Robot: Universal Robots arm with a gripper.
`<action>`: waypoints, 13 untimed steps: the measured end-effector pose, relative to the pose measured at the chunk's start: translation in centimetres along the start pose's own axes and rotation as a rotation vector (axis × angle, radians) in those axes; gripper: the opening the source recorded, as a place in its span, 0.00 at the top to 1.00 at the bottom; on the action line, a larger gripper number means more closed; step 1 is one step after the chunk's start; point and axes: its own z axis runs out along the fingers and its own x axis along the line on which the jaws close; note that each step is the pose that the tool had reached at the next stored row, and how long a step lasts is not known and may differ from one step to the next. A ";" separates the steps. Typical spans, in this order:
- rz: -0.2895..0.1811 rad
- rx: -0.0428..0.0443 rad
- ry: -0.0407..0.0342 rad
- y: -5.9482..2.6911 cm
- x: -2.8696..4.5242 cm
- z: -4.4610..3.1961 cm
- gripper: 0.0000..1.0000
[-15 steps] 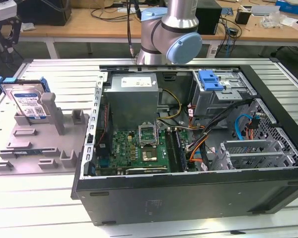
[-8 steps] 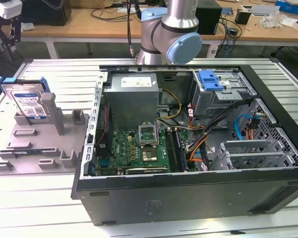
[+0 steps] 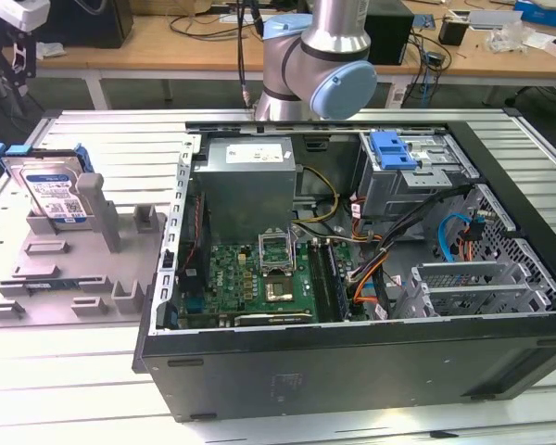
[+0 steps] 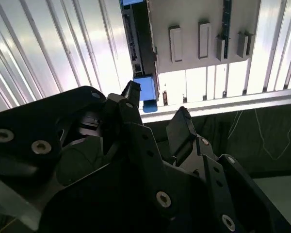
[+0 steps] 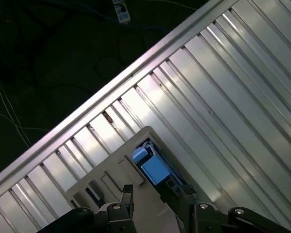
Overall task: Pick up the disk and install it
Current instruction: 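Pick up the disk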
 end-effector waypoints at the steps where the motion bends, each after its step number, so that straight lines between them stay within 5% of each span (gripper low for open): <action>1: -0.019 0.0010 0.0010 0.00 0.00 0.02 0.50; 13: -0.281 0.0145 0.0143 -0.01 -0.02 0.23 0.50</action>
